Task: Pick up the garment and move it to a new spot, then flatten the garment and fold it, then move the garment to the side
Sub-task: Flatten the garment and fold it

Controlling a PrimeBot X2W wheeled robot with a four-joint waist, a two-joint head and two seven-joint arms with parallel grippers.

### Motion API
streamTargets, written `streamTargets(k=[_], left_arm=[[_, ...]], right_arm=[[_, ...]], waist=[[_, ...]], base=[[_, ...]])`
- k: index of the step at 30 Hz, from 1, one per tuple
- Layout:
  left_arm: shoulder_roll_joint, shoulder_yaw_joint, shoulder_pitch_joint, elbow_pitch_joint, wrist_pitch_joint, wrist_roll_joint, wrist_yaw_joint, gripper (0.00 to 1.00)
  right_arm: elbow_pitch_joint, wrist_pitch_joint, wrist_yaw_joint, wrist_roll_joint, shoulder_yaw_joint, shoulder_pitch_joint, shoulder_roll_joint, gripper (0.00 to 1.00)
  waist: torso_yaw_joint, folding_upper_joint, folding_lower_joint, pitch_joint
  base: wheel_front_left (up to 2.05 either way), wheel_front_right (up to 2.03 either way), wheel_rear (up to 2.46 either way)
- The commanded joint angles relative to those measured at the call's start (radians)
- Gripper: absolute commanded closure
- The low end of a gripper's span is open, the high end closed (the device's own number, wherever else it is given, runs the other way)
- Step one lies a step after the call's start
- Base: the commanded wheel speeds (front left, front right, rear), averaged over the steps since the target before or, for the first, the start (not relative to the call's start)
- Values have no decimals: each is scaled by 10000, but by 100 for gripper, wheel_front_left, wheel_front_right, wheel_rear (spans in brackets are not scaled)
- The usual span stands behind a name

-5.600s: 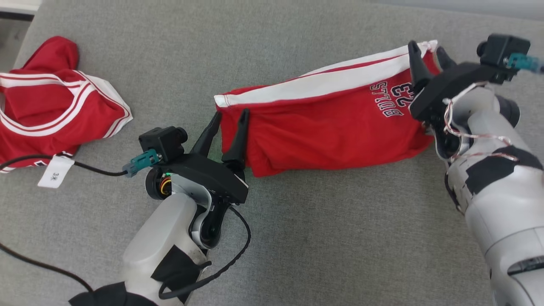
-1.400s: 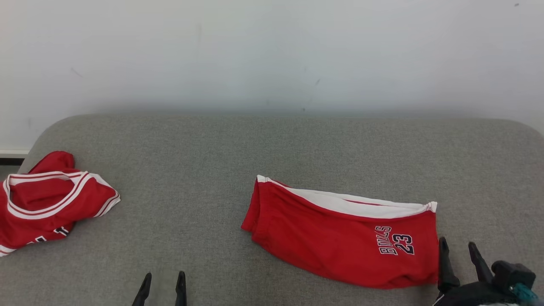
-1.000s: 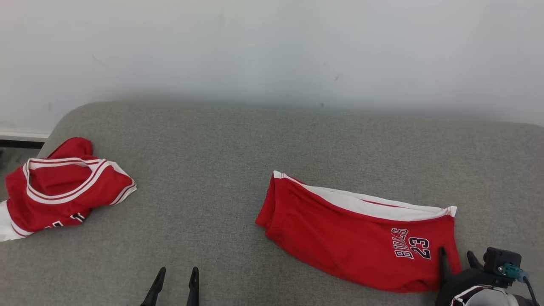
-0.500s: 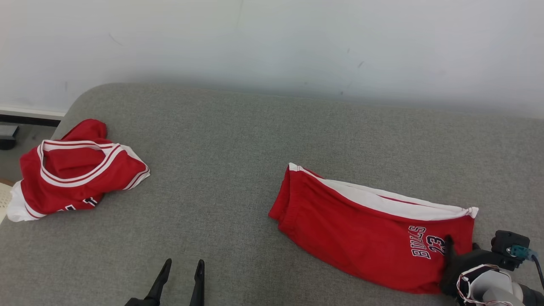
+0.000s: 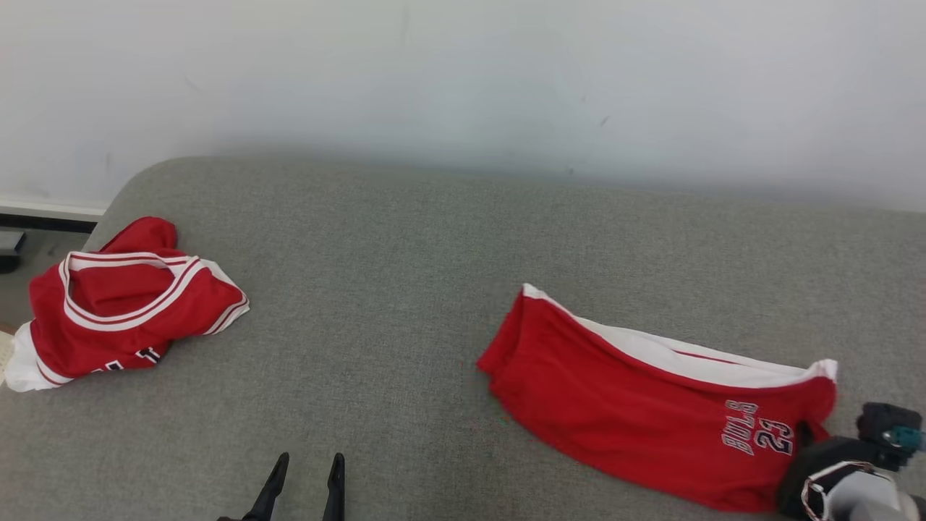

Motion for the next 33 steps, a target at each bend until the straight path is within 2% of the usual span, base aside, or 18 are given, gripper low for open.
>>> streamTargets(k=[1,5,8,14,24,28,33], left_arm=[[8,4,82,3,-26,-27,10,0],[9,-6,173,3,-26,-126,38,0],[9,-4,213,-35,-26,-191,67,0],[9,-28,196,-64,-26,-295,107,0],[9,-131,54,-12,-26,-389,144,0],[9,-221,15,24,-26,-420,134,0],[9,-332,-2,47,-26,-468,144,0]], right_arm=[[102,-24,-44,103,-23,278,-246,100],[63,-57,-37,232,72,255,-711,100],[-112,78,-37,449,216,127,-785,100],[-1339,777,-35,1860,673,35,-281,100],[-5312,3174,-35,5677,2010,596,309,100],[-6020,3972,-34,6733,2213,531,783,100],[-6033,4516,-34,7118,2407,219,1224,100]], waist=[[-108,0,-1,-93],[-314,0,-1,-218],[-477,0,-1,-245],[-755,0,-1,-270],[-751,0,-1,-292],[-574,0,-1,-344],[-355,0,-1,-391]], base=[[0,0,0],[0,0,0],[0,0,0],[0,0,0],[0,0,0],[0,0,0],[0,0,0]])
